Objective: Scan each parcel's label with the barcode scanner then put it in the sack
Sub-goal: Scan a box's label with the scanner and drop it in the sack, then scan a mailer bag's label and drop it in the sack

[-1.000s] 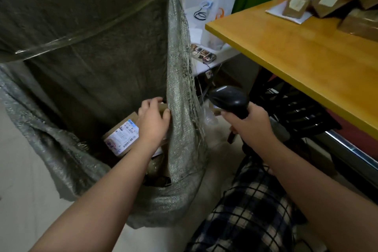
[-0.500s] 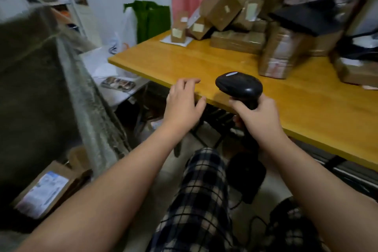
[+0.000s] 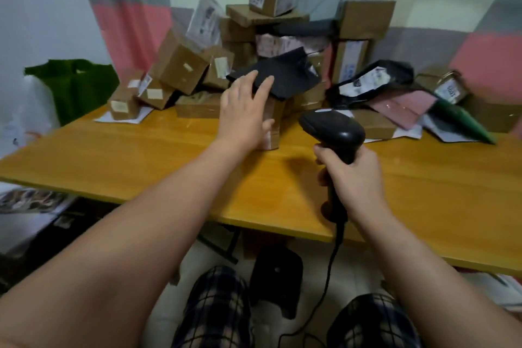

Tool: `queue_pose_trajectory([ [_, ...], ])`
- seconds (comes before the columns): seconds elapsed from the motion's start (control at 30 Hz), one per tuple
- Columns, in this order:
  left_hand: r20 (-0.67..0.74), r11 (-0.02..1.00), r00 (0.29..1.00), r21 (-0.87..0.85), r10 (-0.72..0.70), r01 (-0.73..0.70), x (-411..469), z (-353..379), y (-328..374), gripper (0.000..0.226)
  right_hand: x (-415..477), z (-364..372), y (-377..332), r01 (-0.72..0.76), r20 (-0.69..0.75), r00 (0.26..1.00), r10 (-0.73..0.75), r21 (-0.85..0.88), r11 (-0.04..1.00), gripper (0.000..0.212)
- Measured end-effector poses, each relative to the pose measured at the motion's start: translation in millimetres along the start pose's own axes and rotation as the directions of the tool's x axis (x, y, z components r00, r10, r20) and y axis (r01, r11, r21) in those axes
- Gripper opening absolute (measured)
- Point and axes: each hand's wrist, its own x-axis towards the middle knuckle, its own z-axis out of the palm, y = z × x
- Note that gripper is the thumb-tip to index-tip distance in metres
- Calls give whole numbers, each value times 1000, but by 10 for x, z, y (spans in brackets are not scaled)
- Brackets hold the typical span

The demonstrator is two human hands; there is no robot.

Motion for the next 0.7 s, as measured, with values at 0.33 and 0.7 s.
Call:
queue_pose_trajectory([
  [0.33, -247, 971, 949, -89, 195, -222, 480, -143, -159, 23, 164, 84, 70, -44, 9, 999, 43, 22, 999, 11],
  [0.7, -198, 719, 962, -695, -188, -3, 97, -463, 36, 22, 5, -100, 59, -5, -87, 996, 19, 159, 987, 7],
])
